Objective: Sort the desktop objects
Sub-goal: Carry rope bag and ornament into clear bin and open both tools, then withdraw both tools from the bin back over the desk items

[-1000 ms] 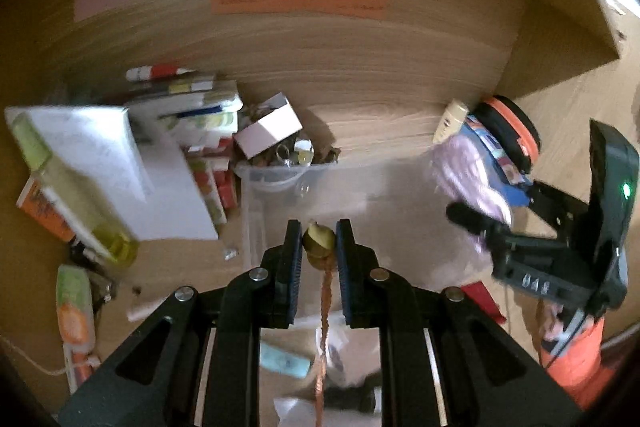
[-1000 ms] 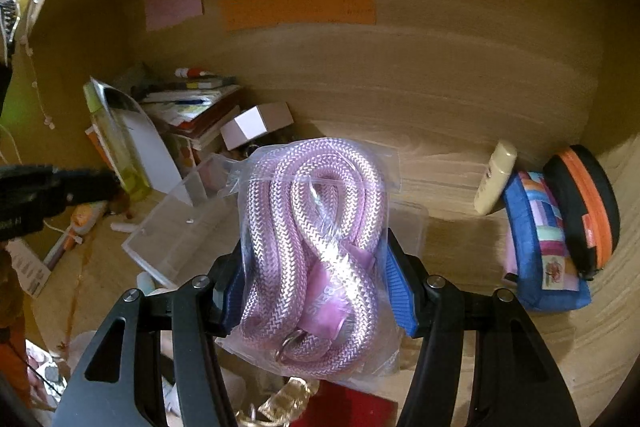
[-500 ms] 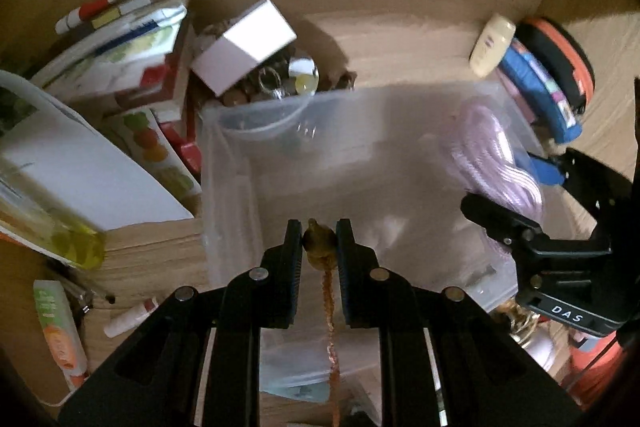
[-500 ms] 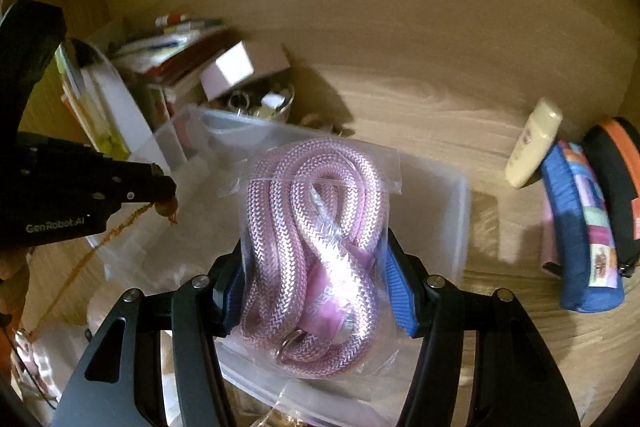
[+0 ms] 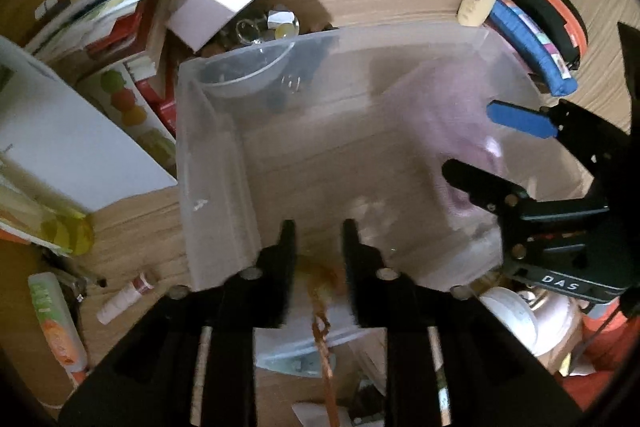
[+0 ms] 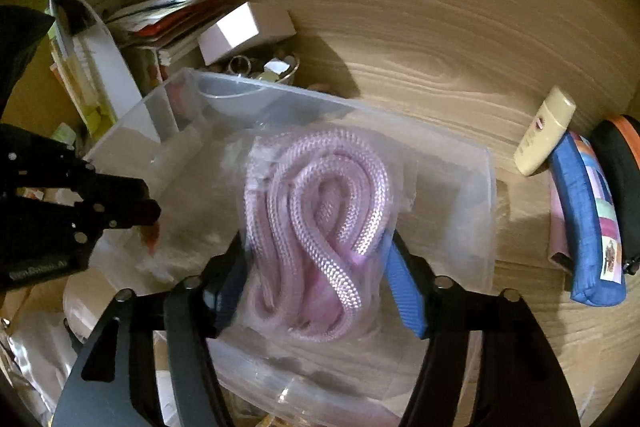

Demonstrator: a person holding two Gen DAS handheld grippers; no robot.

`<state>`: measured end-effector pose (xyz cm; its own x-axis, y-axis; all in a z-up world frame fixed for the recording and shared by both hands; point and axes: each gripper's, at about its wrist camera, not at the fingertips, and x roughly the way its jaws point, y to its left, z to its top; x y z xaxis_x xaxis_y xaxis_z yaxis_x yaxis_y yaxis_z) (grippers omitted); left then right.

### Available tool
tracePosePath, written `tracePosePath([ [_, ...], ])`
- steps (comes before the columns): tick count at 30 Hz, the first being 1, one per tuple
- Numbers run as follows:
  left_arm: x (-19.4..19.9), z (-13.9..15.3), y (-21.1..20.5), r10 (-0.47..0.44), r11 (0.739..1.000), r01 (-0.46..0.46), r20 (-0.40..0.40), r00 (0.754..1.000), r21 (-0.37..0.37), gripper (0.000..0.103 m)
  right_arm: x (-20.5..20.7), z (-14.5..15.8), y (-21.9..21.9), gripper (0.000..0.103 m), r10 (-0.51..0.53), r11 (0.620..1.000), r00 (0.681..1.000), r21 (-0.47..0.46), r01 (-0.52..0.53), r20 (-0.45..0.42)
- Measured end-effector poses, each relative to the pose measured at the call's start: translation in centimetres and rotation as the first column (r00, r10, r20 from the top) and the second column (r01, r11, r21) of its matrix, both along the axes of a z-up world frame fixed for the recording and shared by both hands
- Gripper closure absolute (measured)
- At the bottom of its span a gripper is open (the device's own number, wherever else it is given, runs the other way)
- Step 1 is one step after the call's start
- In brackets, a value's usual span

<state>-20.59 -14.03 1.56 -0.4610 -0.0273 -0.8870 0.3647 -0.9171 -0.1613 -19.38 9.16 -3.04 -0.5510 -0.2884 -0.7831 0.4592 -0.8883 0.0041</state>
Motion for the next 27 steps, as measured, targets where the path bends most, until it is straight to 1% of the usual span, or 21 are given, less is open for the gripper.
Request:
tracePosePath([
  [1, 0.3, 0.2, -0.1, 0.008, 1.000, -0.008, -0.007, 1.000, -0.001, 0.065, 0.1, 0.1, 0.0, 0.036, 0.001, 1.000, 1.000, -0.002, -0.001, -0.002],
  [2, 0.6, 0.5, -0.1, 0.009, 1.000, -0.009, -0.016, 1.000, 0.000, 0.059, 0.1, 0.2, 0.0, 0.035, 0.004, 1.000, 1.000, -0.003, -0.004, -0.003],
  [4, 1.5, 1.3, 0.0, 0.016, 1.000, -0.016, -0.044, 0.999, -0.004, 0.057, 0.4, 0.7, 0.1, 0.032, 0.011, 1.000, 1.000, -0.012, -0.011, -0.010],
  [6, 2.2, 2.2, 0.2, 0.021, 1.000, -0.021, -0.064, 0.998, -0.010, 0.056, 0.7, 1.4, 0.2, 0.029, 0.013, 1.000, 1.000, -0.015, -0.013, -0.028],
  [9, 4.0, 3.9, 0.3, 0.038, 0.999, -0.040, -0.105, 0.994, -0.019, 0.049, 1.5, 2.8, 0.5, 0.027, 0.006, 1.000, 0.998, -0.026, -0.008, -0.064],
  [10, 4.8, 4.5, 0.4, 0.050, 0.998, -0.054, -0.123, 0.991, -0.028, 0.039, 2.0, 3.5, 0.8, 0.026, 0.004, 0.999, 0.997, -0.033, -0.007, -0.083],
  [11, 5.4, 5.1, 0.5, 0.063, 0.997, -0.069, -0.143, 0.988, -0.035, 0.030, 2.4, 4.0, 1.0, 0.023, 0.000, 0.999, 0.995, -0.037, -0.004, -0.098],
  [12, 6.6, 5.8, 0.6, 0.080, 0.995, -0.089, -0.171, 0.982, -0.042, 0.027, 3.1, 4.8, 1.4, 0.020, -0.010, 0.999, 0.992, -0.042, 0.004, -0.126],
  [16, 9.6, 7.1, 1.3, 0.116, 0.990, -0.130, -0.221, 0.968, -0.046, 0.026, 5.5, 7.1, 3.1, 0.018, -0.038, 0.998, 0.979, -0.058, 0.026, -0.202],
  [18, 10.9, 7.1, 1.8, 0.135, 0.988, -0.148, -0.231, 0.963, -0.038, 0.023, 6.6, 7.8, 4.0, 0.014, -0.050, 0.996, 0.975, -0.077, 0.034, -0.216],
  [19, 11.4, 6.9, 2.1, 0.142, 0.987, -0.155, -0.233, 0.962, -0.035, 0.016, 7.0, 8.0, 4.4, 0.013, -0.056, 0.996, 0.974, -0.085, 0.038, -0.220],
  [20, 12.0, 6.8, 2.3, 0.151, 0.986, -0.163, -0.237, 0.960, -0.035, 0.012, 7.7, 8.2, 4.9, 0.012, -0.065, 0.994, 0.972, -0.096, 0.045, -0.225],
  [23, 14.1, 6.0, 3.0, 0.177, 0.980, -0.192, -0.234, 0.956, -0.044, 0.012, 9.4, 8.3, 6.1, 0.010, -0.088, 0.992, 0.967, -0.112, 0.063, -0.238],
  [27, 16.5, 4.2, 4.2, 0.201, 0.978, -0.208, -0.217, 0.955, -0.007, 0.012, 11.5, 7.6, 7.3, 0.009, -0.113, 0.988, 0.967, -0.125, 0.086, -0.227],
])
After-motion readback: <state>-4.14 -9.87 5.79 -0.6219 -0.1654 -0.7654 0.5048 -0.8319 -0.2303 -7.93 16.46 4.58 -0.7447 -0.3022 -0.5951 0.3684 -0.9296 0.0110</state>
